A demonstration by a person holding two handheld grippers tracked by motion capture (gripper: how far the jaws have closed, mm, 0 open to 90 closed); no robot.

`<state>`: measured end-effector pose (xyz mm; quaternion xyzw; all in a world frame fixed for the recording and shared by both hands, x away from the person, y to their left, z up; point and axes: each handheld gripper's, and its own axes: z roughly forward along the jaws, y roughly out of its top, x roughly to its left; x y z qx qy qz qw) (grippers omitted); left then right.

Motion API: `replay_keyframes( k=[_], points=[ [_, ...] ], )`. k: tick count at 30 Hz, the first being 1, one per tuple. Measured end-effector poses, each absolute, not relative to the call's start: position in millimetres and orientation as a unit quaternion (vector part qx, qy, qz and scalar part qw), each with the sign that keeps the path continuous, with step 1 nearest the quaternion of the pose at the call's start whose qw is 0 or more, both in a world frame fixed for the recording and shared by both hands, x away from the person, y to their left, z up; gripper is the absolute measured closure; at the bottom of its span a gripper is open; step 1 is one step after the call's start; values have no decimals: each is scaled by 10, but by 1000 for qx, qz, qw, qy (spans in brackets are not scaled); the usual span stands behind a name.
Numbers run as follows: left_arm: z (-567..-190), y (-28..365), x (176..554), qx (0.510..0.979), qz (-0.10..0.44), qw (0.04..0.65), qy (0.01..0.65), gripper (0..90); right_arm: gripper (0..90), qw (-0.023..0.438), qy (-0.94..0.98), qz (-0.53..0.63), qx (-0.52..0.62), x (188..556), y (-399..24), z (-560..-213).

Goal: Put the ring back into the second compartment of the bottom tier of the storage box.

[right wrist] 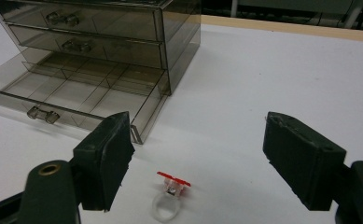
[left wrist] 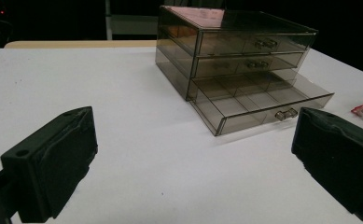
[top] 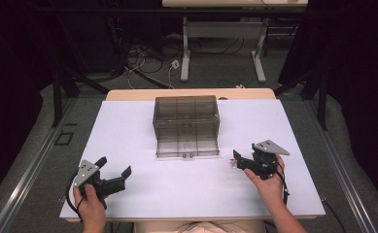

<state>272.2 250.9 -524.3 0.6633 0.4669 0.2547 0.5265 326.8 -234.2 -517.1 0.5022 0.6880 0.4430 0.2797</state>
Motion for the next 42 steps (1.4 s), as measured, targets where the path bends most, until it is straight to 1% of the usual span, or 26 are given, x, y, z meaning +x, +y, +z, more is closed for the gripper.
replay_keyframes(
  k=[16,20,29,42],
  points=[
    [-5248,2514,2729,662,253,527,469,3,239,258,699,418,519,3389,-2255,-5278],
    [-5249,2516,2730,662,253,527,469,3,284,244,701,411,529,3424,-2239,-5321],
    [-5250,2513,2731,663,252,526,469,3,332,231,702,396,545,3463,-2188,-5373],
    [-5255,2522,2737,661,252,526,472,3,374,222,708,382,551,3488,-2138,-5461]
  ],
)
